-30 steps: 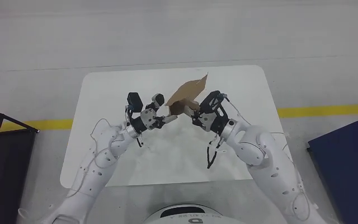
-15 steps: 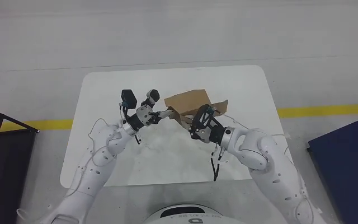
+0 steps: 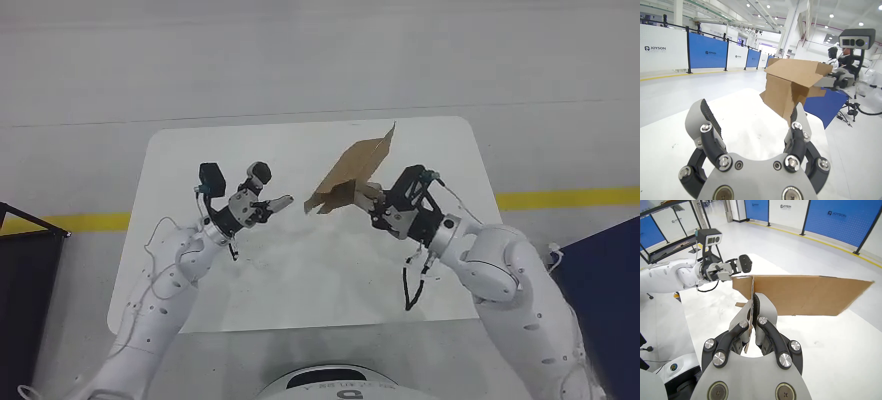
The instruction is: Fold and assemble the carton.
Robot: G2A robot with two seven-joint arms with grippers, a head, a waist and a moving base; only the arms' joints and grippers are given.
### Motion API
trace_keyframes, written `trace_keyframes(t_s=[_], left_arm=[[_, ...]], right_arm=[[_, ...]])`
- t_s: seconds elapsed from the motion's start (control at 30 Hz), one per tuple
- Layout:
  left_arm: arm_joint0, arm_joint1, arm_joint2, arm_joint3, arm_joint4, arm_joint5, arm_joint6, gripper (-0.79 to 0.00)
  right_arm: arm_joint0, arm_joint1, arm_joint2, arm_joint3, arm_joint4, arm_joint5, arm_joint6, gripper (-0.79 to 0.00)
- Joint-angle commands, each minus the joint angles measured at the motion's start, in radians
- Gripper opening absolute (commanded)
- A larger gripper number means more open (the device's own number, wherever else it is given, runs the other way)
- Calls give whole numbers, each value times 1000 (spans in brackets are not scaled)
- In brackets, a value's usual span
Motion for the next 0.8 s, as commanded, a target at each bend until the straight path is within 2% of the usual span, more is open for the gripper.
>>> trace_keyframes(t_s=[0.0, 0.1, 0.2, 0.3, 0.4, 0.5, 0.63, 0.77], left_arm=[[2, 1, -6, 19, -67, -43, -3, 0], [-4, 4, -12, 53, -168, -92, -37, 0], [-20, 7, -23, 72, -170, -68, -89, 0], [-27, 8, -21, 71, -118, -41, -103, 0], [-32, 7, -9, 74, -63, -40, -90, 0], [-41, 5, 5, 78, 8, -38, -57, 0], [-47, 3, 16, 82, 58, -74, 31, 0], [-52, 7, -16, 104, 65, -103, 119, 0]], right_arm=[[1, 0, -7, 1, -1, -1, 0, -785], [1, 0, -7, 1, -1, -1, 0, -785], [1, 0, -7, 1, -1, -1, 0, -785], [13, -4, -17, 31, 197, -36, -27, -785], [56, -4, -10, 81, 484, -108, -17, -785], [113, 3, -10, 148, 775, -161, 84, -785], [190, 14, -23, 206, 988, -129, 280, -785], [242, 19, -70, 267, 1180, -91, 451, -785]])
